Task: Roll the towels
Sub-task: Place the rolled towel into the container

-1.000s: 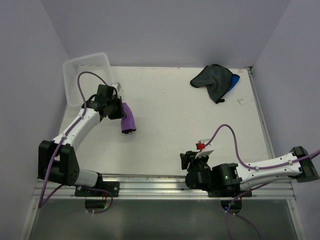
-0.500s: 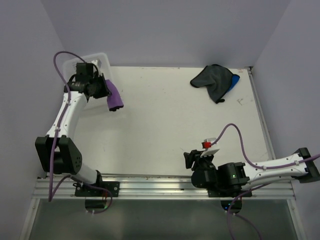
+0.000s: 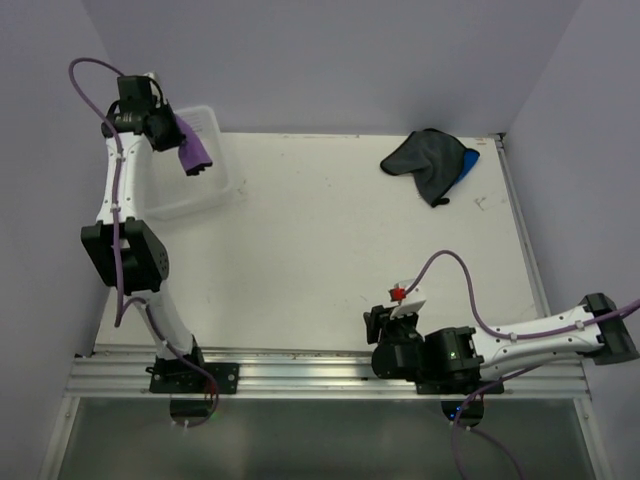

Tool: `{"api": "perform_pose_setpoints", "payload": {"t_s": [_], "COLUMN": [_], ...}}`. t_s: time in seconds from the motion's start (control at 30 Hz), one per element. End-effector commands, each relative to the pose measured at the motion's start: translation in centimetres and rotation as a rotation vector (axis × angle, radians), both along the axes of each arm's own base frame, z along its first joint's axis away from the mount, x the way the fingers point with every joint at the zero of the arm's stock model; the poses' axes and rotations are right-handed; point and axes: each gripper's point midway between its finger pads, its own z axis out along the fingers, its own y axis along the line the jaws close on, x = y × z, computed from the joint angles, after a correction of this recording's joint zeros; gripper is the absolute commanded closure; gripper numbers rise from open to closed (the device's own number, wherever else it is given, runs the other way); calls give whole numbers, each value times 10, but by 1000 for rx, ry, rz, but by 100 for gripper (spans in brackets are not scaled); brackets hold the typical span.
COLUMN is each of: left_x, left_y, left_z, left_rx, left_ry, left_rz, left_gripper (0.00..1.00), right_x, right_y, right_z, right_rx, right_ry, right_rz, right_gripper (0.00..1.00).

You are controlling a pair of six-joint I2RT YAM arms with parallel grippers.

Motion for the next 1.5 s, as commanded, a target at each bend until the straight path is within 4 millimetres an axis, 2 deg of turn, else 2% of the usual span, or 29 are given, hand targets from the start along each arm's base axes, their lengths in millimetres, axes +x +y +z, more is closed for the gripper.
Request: {"api": "perform_pose_setpoints", "payload": {"t_s": [0.0, 0.03, 0.07, 0.1, 0.13, 0.2, 0.27, 0.43, 0.57, 0.73, 0.87, 1.03, 1.1, 1.17, 1.3, 1.37, 1.47], "left_x": [19, 28, 34, 38, 45, 52, 54, 63, 69, 67, 68, 71, 72, 73, 77, 77, 78], "left_y": [27, 31, 37, 40, 44, 44, 39, 19, 6, 4, -1, 0, 0, -2, -2, -1, 4], "left_z": [24, 4, 7, 0, -18, -35, -67, -116, -134, -165, -177, -179, -177, -178, -172, -170, -164], "left_rx": [93, 94, 97, 95, 93, 80, 47, 12, 5, -10, -21, -22, -24, -33, -34, -28, -7], "left_ry": [-33, 5, -6, 3, 31, 45, 94, 142, 162, 221, 221, 216, 205, 201, 182, 178, 168], "left_rz": [30, 31, 42, 45, 49, 51, 39, 5, -9, -5, -19, -20, -16, -19, -18, -14, 1], "left_gripper": [100, 100, 100, 100, 100, 100, 100, 100, 100, 100, 100, 83, 81, 70, 64, 57, 35], "right_x": [0, 0, 1, 2, 2, 6, 11, 21, 27, 28, 30, 32, 33, 34, 36, 36, 37], "right_y": [8, 8, 8, 9, 9, 8, 6, 3, 3, 6, 8, 12, 15, 20, 23, 24, 25], "right_z": [11, 11, 12, 11, 12, 11, 10, -1, -9, -16, -21, -24, -22, -18, -14, -13, -12], "right_rx": [35, 27, 27, 24, 20, 6, -16, -42, -37, -60, -66, -84, -88, -98, -111, -115, -113], "right_ry": [12, 10, 7, 5, 3, 1, 1, 49, 70, 85, 91, 95, 95, 84, 73, 71, 70], "right_rz": [-10, -13, -13, -13, -13, -20, -37, -48, -57, -55, -53, -44, -38, -22, -18, -14, -13], "right_gripper": [43, 43, 42, 42, 42, 42, 41, 41, 41, 40, 40, 40, 40, 40, 40, 40, 39]}}
